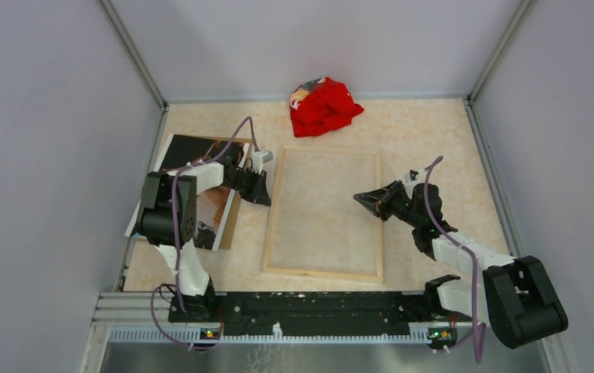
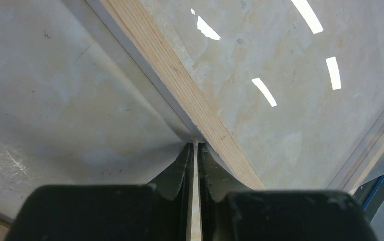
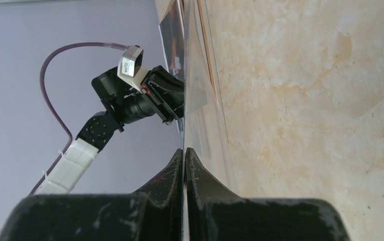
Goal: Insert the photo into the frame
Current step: Place the photo frame item in the photo frame.
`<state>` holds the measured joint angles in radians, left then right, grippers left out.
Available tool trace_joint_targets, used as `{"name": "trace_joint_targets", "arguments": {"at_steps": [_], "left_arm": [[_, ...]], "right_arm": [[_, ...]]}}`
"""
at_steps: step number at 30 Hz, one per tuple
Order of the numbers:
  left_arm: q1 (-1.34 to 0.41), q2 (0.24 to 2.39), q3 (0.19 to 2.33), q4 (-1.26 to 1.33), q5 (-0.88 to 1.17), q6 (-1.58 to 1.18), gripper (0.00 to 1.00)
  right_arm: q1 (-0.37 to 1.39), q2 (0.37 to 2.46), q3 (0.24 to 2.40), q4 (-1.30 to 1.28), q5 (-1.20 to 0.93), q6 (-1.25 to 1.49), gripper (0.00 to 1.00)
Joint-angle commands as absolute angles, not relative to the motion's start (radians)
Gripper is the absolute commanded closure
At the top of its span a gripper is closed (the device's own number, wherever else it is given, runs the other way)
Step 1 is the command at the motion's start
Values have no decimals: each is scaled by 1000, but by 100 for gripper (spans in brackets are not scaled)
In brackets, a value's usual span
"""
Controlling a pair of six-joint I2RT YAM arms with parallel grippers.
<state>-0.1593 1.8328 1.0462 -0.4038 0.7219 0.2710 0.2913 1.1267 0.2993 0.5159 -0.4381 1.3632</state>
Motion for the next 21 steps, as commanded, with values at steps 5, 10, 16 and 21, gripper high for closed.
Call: {"name": "trace_joint_targets", "arguments": {"at_steps": [5, 10, 16, 21], "left_arm": [[-173, 1858, 1036, -394, 720, 268, 88], [-173, 1857, 1034, -389, 722, 256, 87], [-173, 1847, 1040, -410, 722, 267, 87], [-173, 1825, 1050, -442, 758, 267, 85]], "right_arm": [[288, 1136, 251, 633, -445, 1438, 100], [268, 1153, 236, 659, -468, 1482, 100], [221, 1181, 284, 628, -543, 1451, 100], [216, 1248, 303, 705, -576, 1481, 100]]}}
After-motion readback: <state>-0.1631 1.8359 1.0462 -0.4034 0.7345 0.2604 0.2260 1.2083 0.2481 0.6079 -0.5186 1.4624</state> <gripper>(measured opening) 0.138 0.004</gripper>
